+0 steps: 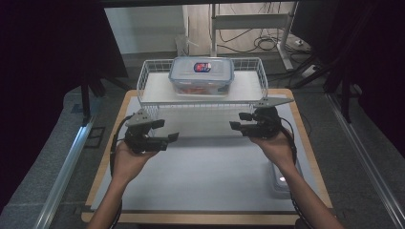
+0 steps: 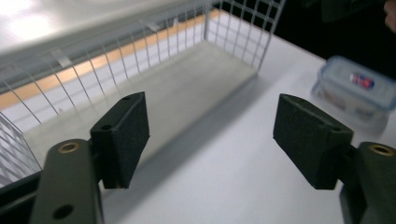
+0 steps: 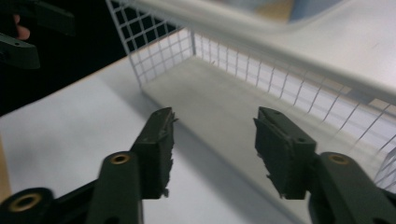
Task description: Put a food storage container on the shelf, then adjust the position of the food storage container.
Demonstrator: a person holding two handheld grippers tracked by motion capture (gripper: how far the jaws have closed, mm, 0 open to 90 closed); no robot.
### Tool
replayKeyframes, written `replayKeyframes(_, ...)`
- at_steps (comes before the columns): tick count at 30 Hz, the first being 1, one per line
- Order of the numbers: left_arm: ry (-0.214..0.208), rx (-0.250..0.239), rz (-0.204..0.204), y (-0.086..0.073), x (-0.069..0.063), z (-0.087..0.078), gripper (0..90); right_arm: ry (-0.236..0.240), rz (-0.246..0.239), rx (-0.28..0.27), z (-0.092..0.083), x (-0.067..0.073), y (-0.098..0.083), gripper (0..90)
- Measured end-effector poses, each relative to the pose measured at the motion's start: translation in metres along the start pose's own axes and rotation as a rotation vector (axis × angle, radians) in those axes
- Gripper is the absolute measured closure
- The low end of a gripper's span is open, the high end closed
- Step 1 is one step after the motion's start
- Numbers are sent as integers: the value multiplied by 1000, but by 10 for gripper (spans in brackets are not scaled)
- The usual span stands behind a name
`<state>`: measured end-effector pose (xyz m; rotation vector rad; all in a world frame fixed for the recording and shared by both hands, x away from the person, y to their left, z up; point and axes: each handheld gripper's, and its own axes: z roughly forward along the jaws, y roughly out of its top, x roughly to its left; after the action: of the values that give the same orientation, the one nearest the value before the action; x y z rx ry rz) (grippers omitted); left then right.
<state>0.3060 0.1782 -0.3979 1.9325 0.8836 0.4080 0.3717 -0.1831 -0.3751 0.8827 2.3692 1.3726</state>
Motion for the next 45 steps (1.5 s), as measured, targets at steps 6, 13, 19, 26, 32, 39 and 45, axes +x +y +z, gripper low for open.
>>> replayKeyframes(6, -26, 50, 2, -23, -16, 5, 175, -12, -43, 38, 0, 12, -23, 306)
replayKeyframes(13, -23, 87, 9, -52, -34, 12, 93, -33, -58, 72, 1, 22, -53, 145)
replayKeyframes(19, -22, 86, 14, -71, -42, 16, 57, -27, -70, 77, 0, 29, -67, 96)
replayKeyframes(26, -9, 53, -8, -103, -47, 14, 63, -19, -58, 117, 2, 37, -94, 93)
replayKeyframes(32, -32, 66, -35, -116, -47, 16, 84, -13, -64, 139, 5, 44, -111, 94)
replayKeyframes(39, 32, 137, 10, -122, -50, 18, 99, -21, -64, 161, 9, 47, -124, 89)
replayKeyframes(45, 42, 132, 8, -122, -52, 20, 96, -41, -34, 173, 11, 45, -124, 40)
